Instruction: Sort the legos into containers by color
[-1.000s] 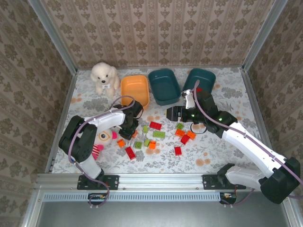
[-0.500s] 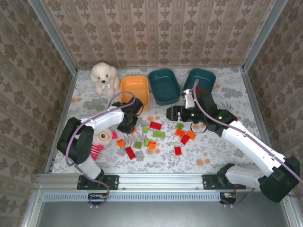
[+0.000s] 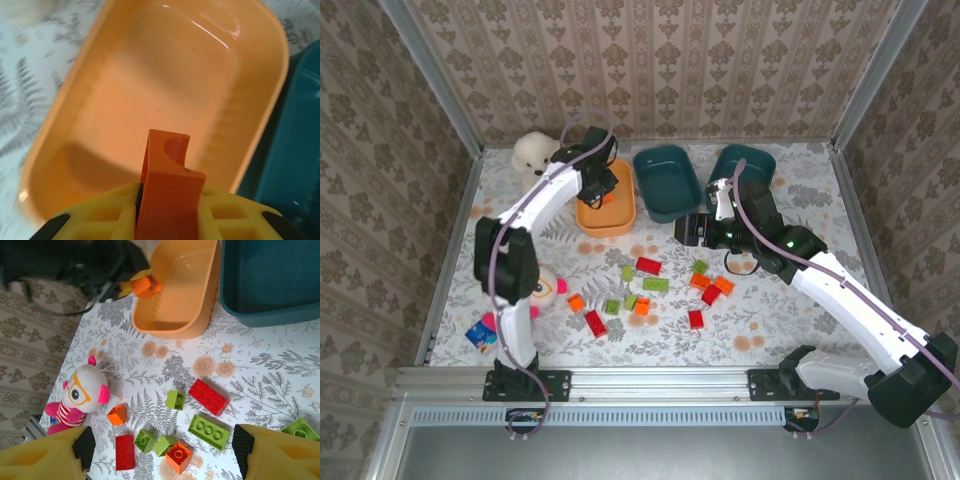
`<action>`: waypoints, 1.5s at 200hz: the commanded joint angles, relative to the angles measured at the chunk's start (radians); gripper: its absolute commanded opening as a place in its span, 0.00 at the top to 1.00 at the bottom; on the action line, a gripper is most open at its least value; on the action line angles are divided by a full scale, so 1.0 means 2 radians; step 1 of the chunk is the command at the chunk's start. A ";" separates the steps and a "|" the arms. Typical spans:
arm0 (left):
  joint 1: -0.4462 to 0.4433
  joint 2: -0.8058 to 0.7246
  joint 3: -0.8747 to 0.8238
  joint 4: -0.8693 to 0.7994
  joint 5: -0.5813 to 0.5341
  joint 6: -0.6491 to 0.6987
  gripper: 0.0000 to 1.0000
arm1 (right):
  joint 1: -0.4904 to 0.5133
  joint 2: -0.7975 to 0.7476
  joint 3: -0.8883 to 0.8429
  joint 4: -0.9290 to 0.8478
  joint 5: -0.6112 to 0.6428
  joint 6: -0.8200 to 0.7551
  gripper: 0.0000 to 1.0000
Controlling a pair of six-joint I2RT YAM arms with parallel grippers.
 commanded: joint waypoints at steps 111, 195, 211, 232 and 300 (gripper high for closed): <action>0.023 0.103 0.106 -0.034 0.083 0.128 0.38 | -0.041 0.056 -0.017 -0.106 0.049 0.059 0.25; -0.044 -0.207 -0.169 0.088 0.041 0.174 0.23 | -0.052 0.247 0.033 -0.135 0.068 0.160 0.34; -0.061 -0.273 -0.248 0.121 0.041 0.170 0.20 | -0.052 0.274 0.043 -0.133 0.072 0.173 0.36; -0.075 -0.343 -0.329 0.129 0.038 0.147 0.19 | -0.053 0.300 0.053 -0.135 0.073 0.189 0.36; -0.089 -0.455 -0.400 0.096 0.018 0.128 0.19 | -0.052 0.348 0.047 -0.107 0.058 0.225 0.41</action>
